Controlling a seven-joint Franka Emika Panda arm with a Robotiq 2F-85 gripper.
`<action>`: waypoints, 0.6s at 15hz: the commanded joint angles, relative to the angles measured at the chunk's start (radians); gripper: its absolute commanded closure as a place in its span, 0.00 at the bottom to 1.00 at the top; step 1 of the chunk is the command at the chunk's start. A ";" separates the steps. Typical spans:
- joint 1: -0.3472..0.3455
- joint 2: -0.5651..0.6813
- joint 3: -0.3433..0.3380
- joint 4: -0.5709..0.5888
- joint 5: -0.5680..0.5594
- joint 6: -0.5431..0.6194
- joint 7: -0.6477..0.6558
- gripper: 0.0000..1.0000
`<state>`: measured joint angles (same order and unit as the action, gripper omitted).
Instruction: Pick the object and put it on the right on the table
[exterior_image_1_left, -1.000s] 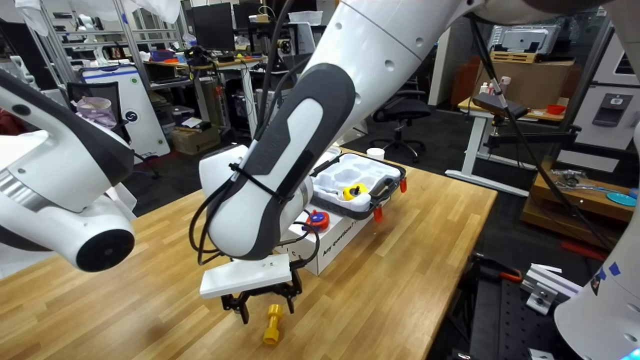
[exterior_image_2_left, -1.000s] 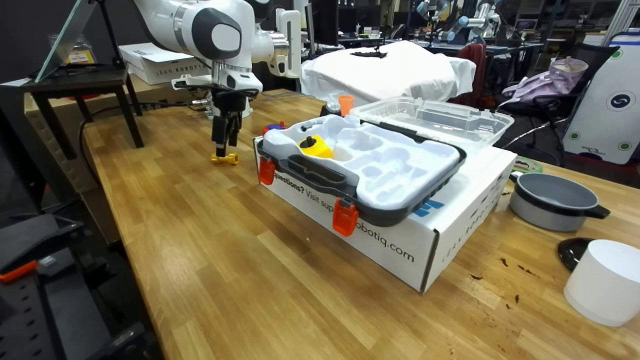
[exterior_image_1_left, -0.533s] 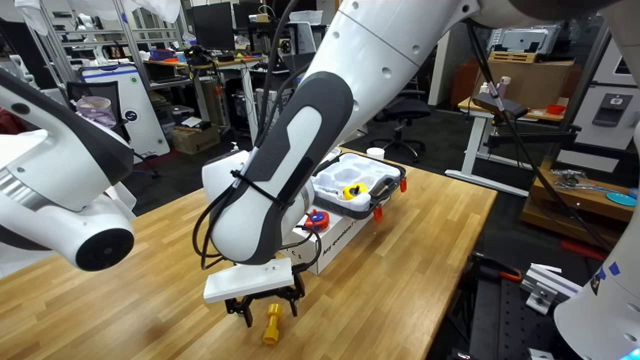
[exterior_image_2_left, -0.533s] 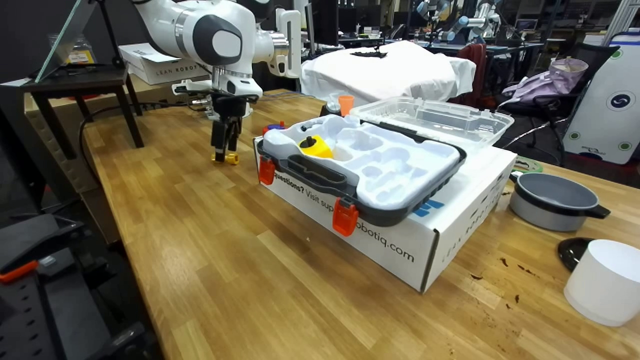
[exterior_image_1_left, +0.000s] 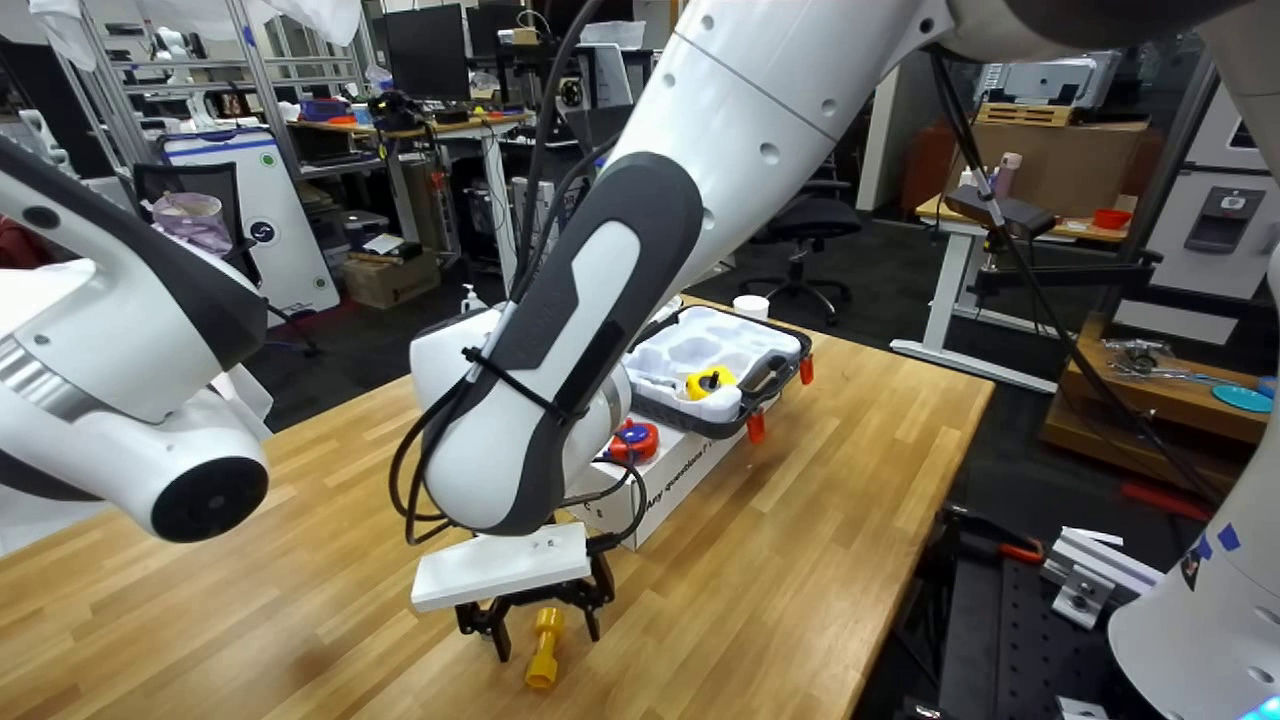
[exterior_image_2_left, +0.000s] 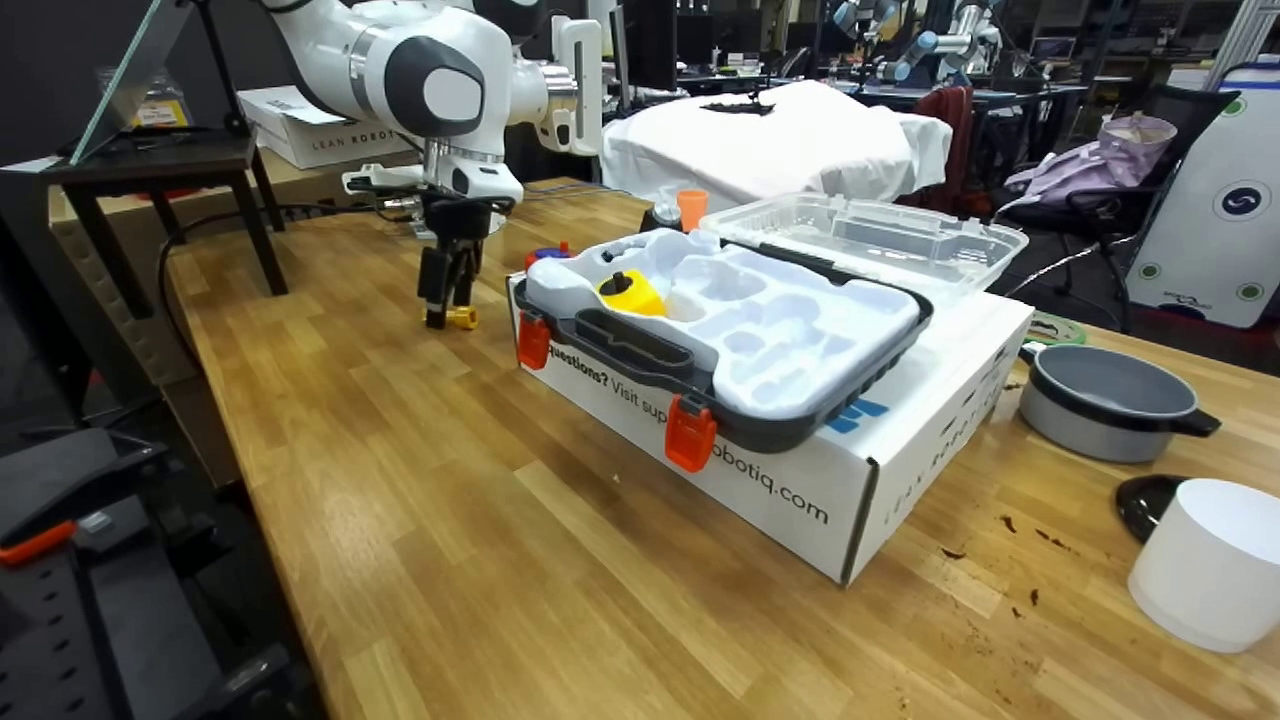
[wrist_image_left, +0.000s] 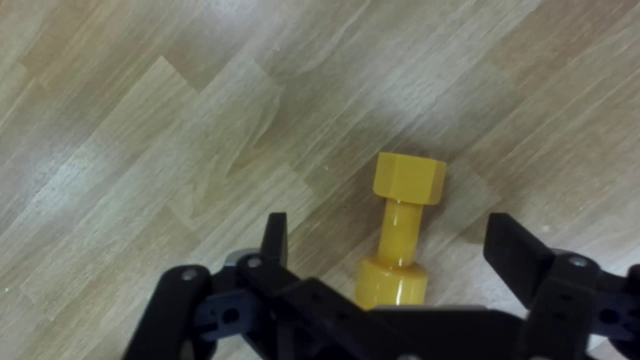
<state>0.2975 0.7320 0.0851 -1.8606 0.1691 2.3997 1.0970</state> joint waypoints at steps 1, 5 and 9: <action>-0.010 0.009 0.008 0.003 0.031 -0.008 -0.016 0.00; -0.015 0.012 0.012 0.005 0.040 -0.003 -0.022 0.28; -0.020 0.009 0.012 0.008 0.056 0.002 -0.027 0.47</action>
<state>0.2960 0.7421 0.0853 -1.8527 0.1934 2.4013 1.0959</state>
